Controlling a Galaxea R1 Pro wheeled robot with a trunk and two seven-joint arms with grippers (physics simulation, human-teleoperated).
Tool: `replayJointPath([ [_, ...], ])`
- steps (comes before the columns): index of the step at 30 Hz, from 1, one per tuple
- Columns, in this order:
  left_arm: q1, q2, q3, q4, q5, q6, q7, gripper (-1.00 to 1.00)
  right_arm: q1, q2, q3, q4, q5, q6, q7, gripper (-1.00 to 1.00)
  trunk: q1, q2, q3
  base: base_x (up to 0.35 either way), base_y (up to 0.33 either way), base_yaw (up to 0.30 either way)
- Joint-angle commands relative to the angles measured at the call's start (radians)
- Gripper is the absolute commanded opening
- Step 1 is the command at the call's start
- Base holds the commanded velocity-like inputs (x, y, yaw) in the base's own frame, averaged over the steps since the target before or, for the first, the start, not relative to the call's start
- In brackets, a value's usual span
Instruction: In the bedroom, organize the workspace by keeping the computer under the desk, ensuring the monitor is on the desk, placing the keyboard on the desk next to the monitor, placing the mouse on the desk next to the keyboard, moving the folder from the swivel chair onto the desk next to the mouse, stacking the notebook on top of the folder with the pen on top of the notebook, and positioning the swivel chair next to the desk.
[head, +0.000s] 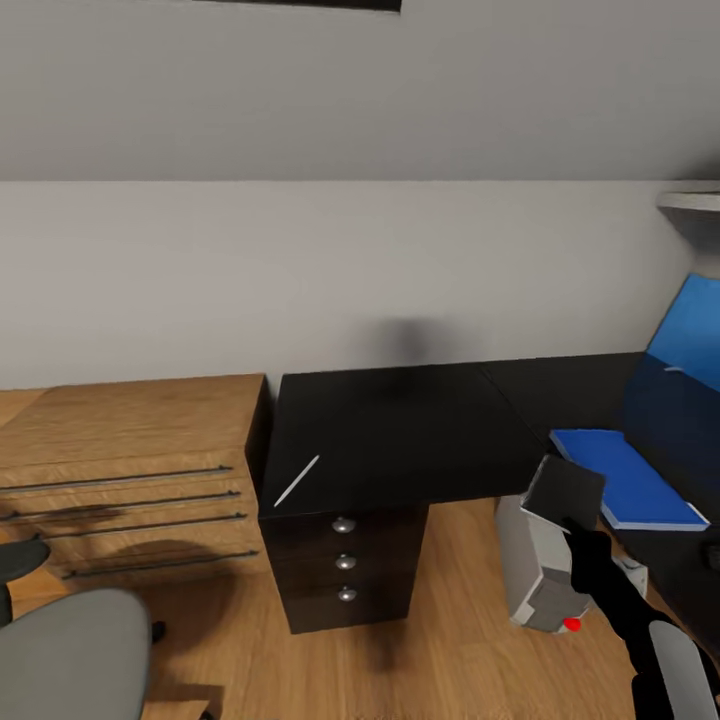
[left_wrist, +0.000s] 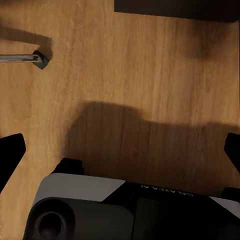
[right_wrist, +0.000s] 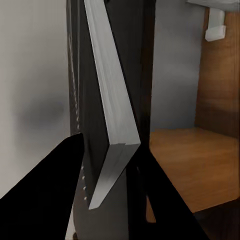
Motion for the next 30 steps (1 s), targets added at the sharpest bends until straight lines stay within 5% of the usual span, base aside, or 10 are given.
replayJointPath([
  [1, 0.0, 0.0, -0.004, 0.0, 0.009, 0.002, 0.008, 1.0, -0.001, -0.001, -0.003, -0.002, -0.015, 0.005, -0.013, -1.0, 0.0, -0.001, -0.002, 0.0, 0.0, -0.174],
  [24, 0.0, 0.0, -0.019, 0.005, 0.009, 0.001, 0.008, 1.0, -0.001, -0.003, -0.002, -0.015, -0.021, 0.007, -0.013, -1.0, 0.0, -0.001, -0.029, 0.002, -0.001, -0.136],
  [30, 0.0, 0.0, -0.02, 0.019, 0.011, -0.055, 0.005, 1.0, -0.001, 0.0, -0.003, -0.038, -0.023, 0.011, -0.008, -1.0, 0.0, -0.001, -0.03, 0.201, -0.106, 0.008],
])
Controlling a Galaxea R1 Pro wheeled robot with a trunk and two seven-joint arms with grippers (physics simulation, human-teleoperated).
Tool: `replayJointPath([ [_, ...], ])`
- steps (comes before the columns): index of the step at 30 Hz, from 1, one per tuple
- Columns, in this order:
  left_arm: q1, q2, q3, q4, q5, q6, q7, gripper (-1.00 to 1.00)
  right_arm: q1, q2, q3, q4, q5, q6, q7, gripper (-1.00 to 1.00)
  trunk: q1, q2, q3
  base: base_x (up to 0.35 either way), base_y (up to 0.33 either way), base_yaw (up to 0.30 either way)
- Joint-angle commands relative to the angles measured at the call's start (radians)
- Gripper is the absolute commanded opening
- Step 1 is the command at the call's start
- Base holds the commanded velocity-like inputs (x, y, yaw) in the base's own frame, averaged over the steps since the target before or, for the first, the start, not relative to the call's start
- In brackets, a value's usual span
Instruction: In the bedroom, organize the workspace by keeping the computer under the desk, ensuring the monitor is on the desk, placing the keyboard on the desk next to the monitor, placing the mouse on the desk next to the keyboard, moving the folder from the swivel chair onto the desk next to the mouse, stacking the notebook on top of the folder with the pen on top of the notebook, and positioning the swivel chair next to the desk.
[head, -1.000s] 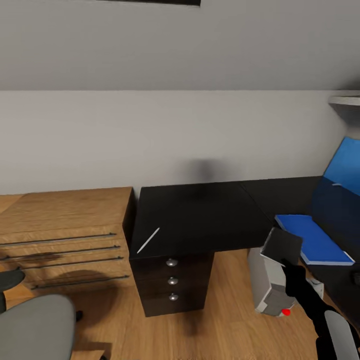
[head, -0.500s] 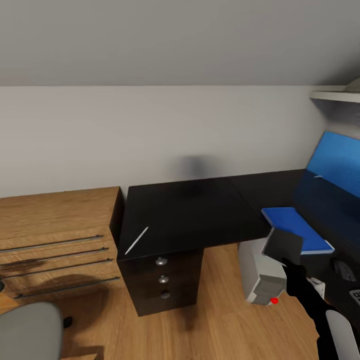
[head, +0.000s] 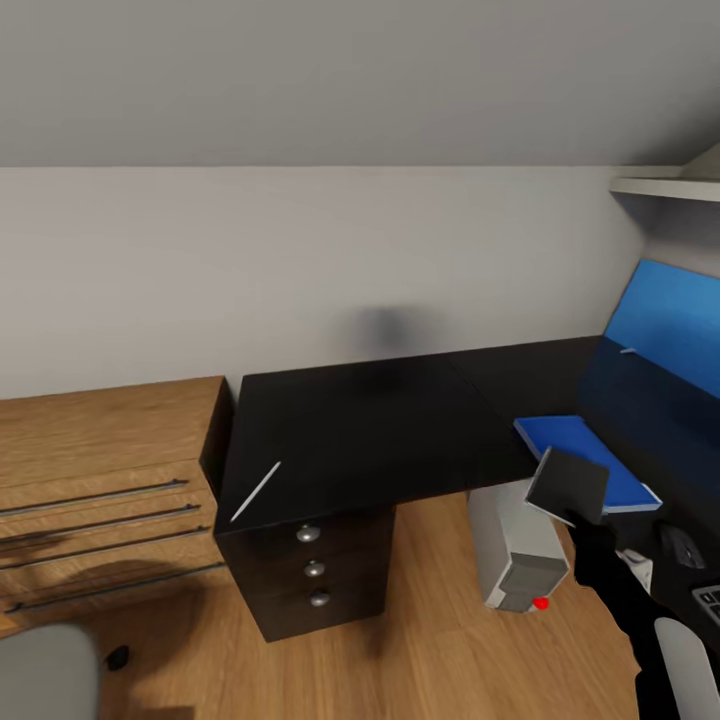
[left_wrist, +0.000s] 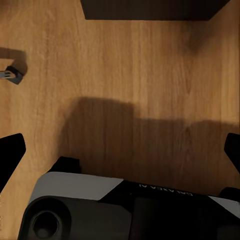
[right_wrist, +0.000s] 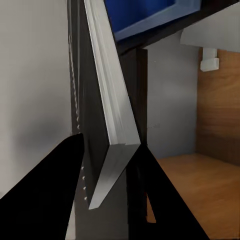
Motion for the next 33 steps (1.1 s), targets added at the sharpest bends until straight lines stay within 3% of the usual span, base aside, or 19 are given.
replayJointPath([
  [1, 0.0, 0.0, -0.002, 0.003, 0.008, 0.0, 0.007, 1.0, -0.001, 0.001, -0.003, -0.005, -0.009, 0.006, -0.01, -1.0, 0.0, -0.001, -0.001, 0.097, -0.06, 0.002],
  [9, 0.0, -0.001, -0.008, 0.023, 0.007, -0.01, 0.007, 1.0, 0.0, 0.002, -0.004, -0.025, -0.01, 0.006, -0.009, -1.0, 0.0, -0.001, -0.001, 0.059, -0.019, 0.001],
  [33, 0.0, 0.0, -0.009, 0.025, 0.007, -0.011, 0.008, 1.0, 0.001, -0.002, -0.021, -0.053, -0.006, 0.004, -0.016, -1.0, 0.0, -0.001, -0.001, 0.203, -0.136, 0.0],
])
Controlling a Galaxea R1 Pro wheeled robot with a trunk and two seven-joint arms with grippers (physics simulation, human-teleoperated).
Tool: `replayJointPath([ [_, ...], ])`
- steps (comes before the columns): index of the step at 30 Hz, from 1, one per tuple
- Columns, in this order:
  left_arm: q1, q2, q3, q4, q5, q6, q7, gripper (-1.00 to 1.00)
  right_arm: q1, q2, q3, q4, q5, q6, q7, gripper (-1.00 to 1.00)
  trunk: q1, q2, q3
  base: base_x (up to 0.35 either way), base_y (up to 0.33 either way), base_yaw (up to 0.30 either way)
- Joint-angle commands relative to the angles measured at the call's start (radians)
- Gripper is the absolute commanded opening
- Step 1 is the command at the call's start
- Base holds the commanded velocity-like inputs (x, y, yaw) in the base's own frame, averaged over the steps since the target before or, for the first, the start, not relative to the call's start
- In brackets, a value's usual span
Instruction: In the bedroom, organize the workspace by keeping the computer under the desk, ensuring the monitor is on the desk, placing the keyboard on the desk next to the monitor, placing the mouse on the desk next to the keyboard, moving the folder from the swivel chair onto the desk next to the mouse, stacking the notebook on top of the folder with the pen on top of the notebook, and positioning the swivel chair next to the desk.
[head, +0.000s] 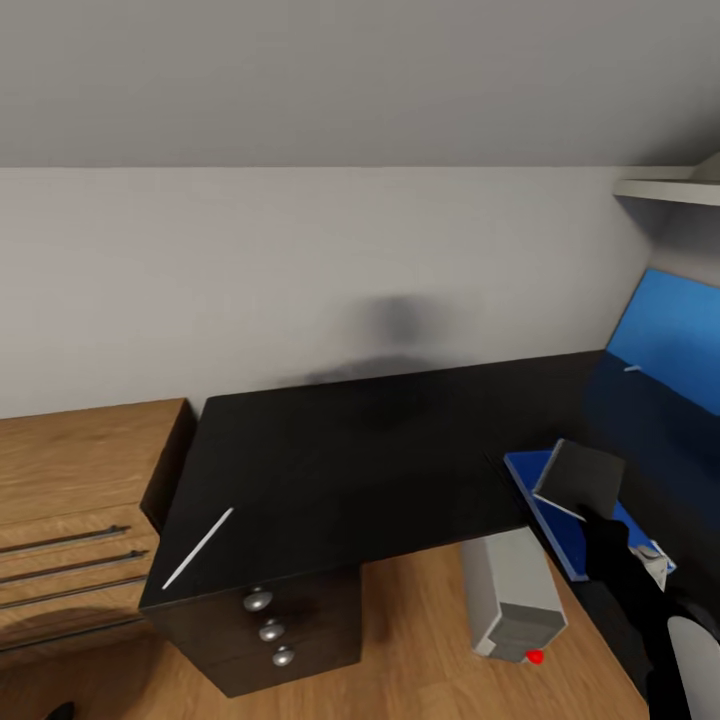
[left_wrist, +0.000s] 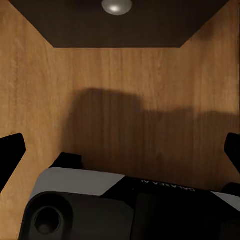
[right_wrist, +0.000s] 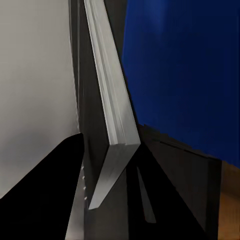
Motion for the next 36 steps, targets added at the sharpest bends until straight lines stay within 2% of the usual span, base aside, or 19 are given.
replayJointPath([
  [1, 0.0, 0.0, -0.001, -0.002, 0.009, 0.003, 0.007, 1.0, -0.001, 0.001, -0.003, -0.002, -0.012, 0.004, -0.011, -1.0, 0.0, -0.001, -0.001, 0.034, -0.062, 0.0],
  [5, 0.0, 0.0, -0.001, -0.002, 0.01, 0.003, 0.007, 1.0, -0.001, 0.001, -0.002, -0.002, -0.01, 0.004, -0.017, -1.0, 0.0, -0.001, -0.001, 0.02, -0.037, 0.0],
  [7, 0.0, 0.0, -0.001, -0.002, 0.01, 0.003, 0.007, 1.0, -0.001, 0.002, 0.0, -0.002, -0.008, 0.001, -0.045, -1.0, 0.0, -0.001, -0.001, 0.003, -0.005, 0.0],
  [36, 0.0, 0.0, -0.001, -0.002, 0.01, 0.003, 0.011, 1.0, -0.001, 0.003, 0.007, 0.021, -0.003, -0.006, -0.113, -1.0, 0.0, -0.001, -0.001, 0.0, 0.0, 0.0],
])
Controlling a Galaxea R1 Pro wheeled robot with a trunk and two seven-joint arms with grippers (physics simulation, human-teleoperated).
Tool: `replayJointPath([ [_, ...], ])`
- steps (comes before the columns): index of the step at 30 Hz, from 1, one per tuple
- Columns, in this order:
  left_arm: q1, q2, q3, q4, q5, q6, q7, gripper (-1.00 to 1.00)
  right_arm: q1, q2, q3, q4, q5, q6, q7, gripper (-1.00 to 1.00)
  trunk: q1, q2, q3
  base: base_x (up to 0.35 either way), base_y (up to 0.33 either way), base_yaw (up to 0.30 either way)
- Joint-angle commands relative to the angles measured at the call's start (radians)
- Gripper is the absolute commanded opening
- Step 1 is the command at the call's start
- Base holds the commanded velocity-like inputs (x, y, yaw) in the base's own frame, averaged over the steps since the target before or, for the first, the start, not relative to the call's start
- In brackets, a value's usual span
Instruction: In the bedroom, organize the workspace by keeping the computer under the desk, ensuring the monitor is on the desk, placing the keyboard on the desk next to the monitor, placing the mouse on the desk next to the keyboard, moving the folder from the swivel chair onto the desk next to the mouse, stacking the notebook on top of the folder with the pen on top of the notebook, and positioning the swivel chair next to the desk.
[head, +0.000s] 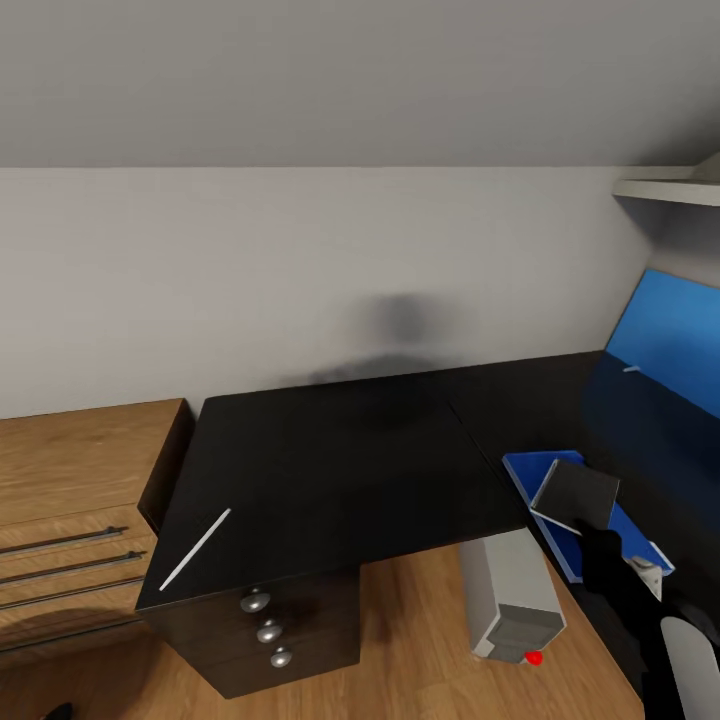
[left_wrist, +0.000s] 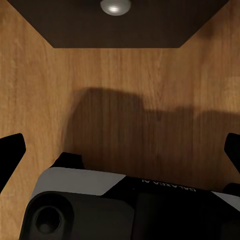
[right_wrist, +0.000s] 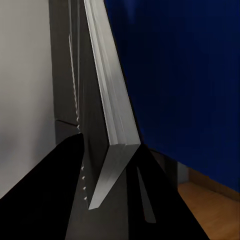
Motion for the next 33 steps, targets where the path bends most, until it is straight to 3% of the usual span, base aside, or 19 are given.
replayJointPath([
  [1, 0.0, 0.0, -0.001, -0.002, 0.008, 0.003, 0.007, 1.0, -0.001, 0.001, -0.003, -0.002, -0.011, 0.005, -0.01, -1.0, 0.0, -0.001, -0.001, 0.0, 0.0, 0.0],
  [33, 0.0, 0.0, 0.0, -0.002, 0.009, 0.002, 0.004, 1.0, -0.001, 0.001, -0.003, -0.002, -0.012, 0.005, -0.012, -1.0, 0.0, -0.001, -0.001, 0.03, -0.03, 0.0],
])
